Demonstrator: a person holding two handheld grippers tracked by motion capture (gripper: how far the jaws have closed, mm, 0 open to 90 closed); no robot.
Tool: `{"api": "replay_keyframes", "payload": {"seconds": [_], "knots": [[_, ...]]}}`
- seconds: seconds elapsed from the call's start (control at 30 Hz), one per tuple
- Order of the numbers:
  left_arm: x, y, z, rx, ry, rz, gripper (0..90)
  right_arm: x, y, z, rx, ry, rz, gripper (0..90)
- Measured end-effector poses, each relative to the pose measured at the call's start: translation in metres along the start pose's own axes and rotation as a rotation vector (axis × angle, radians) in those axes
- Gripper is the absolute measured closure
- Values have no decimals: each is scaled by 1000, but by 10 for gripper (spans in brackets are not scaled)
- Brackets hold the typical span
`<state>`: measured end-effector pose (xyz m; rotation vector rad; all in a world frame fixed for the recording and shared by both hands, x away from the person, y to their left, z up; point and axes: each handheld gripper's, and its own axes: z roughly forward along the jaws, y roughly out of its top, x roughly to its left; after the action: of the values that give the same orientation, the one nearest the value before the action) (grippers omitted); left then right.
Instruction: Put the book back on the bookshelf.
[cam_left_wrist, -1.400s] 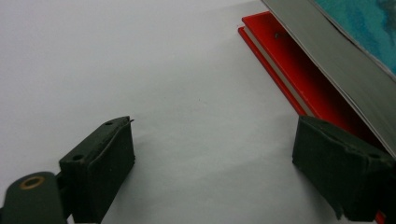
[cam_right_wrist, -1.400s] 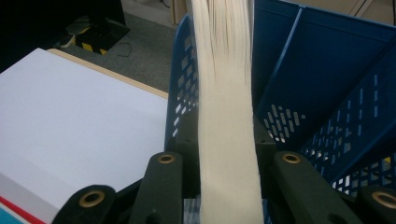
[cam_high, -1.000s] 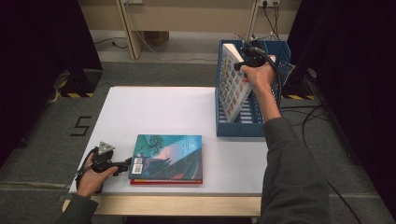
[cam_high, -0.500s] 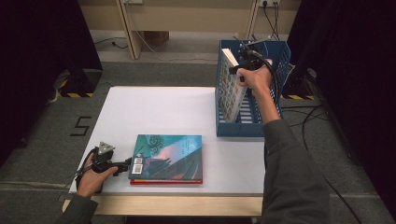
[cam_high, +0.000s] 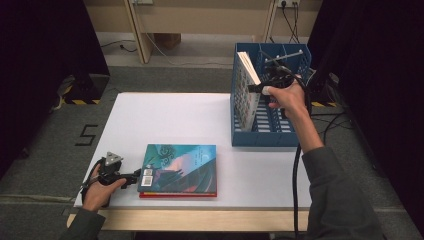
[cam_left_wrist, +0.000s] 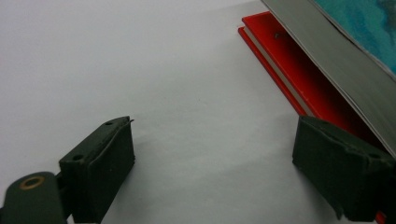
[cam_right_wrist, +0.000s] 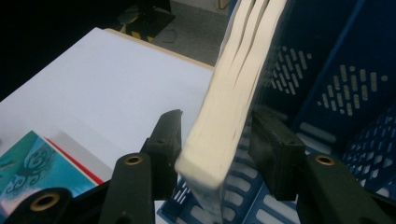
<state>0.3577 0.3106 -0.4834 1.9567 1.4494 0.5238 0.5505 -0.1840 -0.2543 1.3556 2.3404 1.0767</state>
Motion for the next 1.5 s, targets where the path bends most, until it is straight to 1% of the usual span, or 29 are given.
{"api": "replay_keyframes", "payload": {"seconds": [0.07, 0.13, 0.2, 0.23, 0.3, 0.37, 0.43, 0.53, 0.6, 0.63, 0.67, 0.7, 0.77, 0.83, 0.87, 0.97, 1.03, 1.07, 1.1, 1.13, 1.2, 1.23, 1.3, 1.33, 1.4, 1.5], "knots": [[0, 0, 0, 0, 1, 0, 117, 0, -6, 0, -4, 9, -5, 549], [0, 0, 0, 0, 1, 0, 117, -1, -12, 4, 0, 22, -5, 548], [0, 0, 0, 0, 1, 1, 117, -1, -18, 8, 16, 27, 5, 554], [0, 0, 0, 0, 1, 1, 117, -1, -21, 12, 27, 28, 1, 565], [0, 0, 0, 0, 1, 1, 117, -1, -25, 18, 18, 29, 11, 573], [0, 0, 0, 0, 1, 1, 117, 1, -25, 23, 9, 37, 11, 571], [0, 0, 0, 0, 0, 0, 117, 4, -24, 26, 3, 34, -4, 584], [0, 0, 0, 0, 1, 0, 117, 9, -22, 35, 16, 12, -27, 607], [0, 0, 0, -1, 2, 0, 117, 11, -19, 39, 20, 0, -21, 619], [0, 0, 0, -1, 0, 0, 117, 11, -18, 43, 31, -31, -39, 622], [0, 0, 0, 0, 0, 0, 117, 11, -17, 46, 33, -45, -50, 624], [0, 0, 0, -1, 0, 0, 117, 10, -16, 50, 37, -60, -40, 639], [0, 0, 0, 0, 0, 0, 117, 7, -15, 54, 32, -73, -37, 678], [0, 0, 0, 0, 0, 0, 117, 4, -13, 57, 24, -71, -18, 693], [0, 0, 0, 0, 0, 1, 117, 4, -13, 58, 23, -69, -12, 695], [0, 0, 0, 0, 0, 0, 117, 4, -12, 58, 27, -71, -14, 691], [0, 0, 0, 0, 0, 1, 117, 5, -12, 57, 22, -55, 0, 635], [0, 0, 0, -1, 0, 0, 117, 5, -12, 55, 8, -44, 7, 624], [0, 0, 0, 0, 0, 0, 117, 5, -12, 54, 2, -45, -1, 612], [0, 0, 0, 0, 0, 1, 117, 5, -12, 51, -5, -36, -10, 596], [0, 0, 0, 1, 0, 2, 117, 7, -14, 45, -4, -4, -25, 580], [0, 0, 0, 2, 0, 3, 117, 7, -19, 39, -2, 19, -32, 586], [0, 0, 0, 2, 0, 3, 117, 7, -21, 37, 0, 25, -39, 585], [0, 0, 0, 2, 0, 3, 117, 7, -24, 35, 4, 35, -43, 588], [0, 0, 0, 2, 0, 3, 117, 7, -30, 31, 3, 38, -51, 596], [0, 0, 0, 2, 0, 3, 117, 5, -35, 31, 6, 51, -53, 604]]}}
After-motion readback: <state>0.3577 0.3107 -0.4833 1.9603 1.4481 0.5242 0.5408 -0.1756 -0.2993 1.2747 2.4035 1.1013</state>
